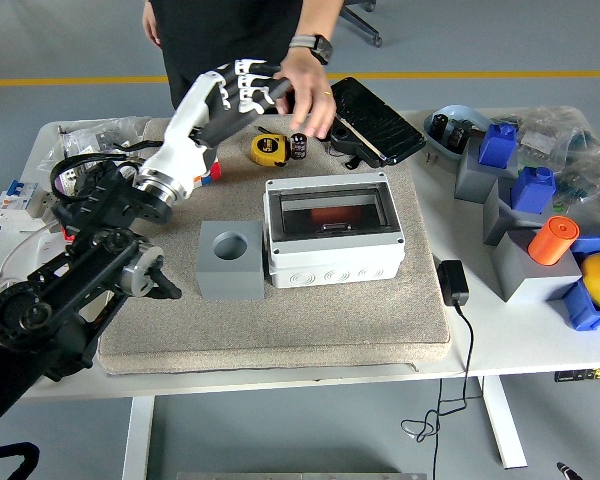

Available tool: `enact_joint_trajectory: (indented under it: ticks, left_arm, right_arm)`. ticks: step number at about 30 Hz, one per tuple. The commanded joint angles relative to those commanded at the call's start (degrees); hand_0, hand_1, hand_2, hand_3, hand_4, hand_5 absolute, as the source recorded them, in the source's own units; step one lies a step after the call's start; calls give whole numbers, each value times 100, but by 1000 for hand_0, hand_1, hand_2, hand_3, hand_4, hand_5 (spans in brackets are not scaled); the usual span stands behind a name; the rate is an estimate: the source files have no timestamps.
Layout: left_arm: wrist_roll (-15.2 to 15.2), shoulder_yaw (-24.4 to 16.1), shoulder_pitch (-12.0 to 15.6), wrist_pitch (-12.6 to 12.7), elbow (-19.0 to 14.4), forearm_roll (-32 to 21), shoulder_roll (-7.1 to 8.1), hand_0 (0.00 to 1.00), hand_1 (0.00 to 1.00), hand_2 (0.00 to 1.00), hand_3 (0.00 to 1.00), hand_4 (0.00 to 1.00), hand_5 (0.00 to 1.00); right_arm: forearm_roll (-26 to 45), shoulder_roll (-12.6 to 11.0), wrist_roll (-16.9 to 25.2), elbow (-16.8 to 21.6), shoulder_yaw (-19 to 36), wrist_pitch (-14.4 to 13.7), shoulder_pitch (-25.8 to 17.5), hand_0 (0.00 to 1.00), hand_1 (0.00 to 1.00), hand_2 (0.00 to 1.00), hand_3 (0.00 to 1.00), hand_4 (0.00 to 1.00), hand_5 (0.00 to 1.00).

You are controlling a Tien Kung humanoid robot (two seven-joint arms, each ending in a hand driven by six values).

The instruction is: Fetch the battery,place it into the box,close the lid of the box

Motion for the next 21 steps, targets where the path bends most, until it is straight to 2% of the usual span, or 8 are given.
enact_joint_trajectory:
  ticks: [4,9,13,15,16,21]
  left_arm:
    - [-108,-554,173,57,133,-378,20,675,677,636,640,949,471]
    - [-475,-1048,306,242,364,-680,17,675,677,636,640,949,471]
    - [-355,-1502,463,81,522,-1197,46,680,684,662,660,951,477]
    - [-348,-1639,541,65,527,-1146,72,680,684,662,660,951,477]
    - [-347,-1669,561,63,522,-1108,79,620,651,619,629,953,474]
    - [-266,-1836,710,11,486,-1058,189,620,651,619,629,953,474]
  right_arm:
    - [-2,3,-6,-2,5,4,8,672,647,661,548,871,445]
    - [-21,7,-17,-4,7,7,20,672,647,661,548,871,445]
    - [-23,9,-22,-5,5,15,26,673,646,661,550,871,446]
    - [-34,7,-25,-4,13,17,34,673,646,661,550,871,446]
    - [-36,7,-25,-4,16,18,36,672,646,660,550,871,444]
    - [-23,-2,-25,0,24,46,49,672,646,660,550,871,444]
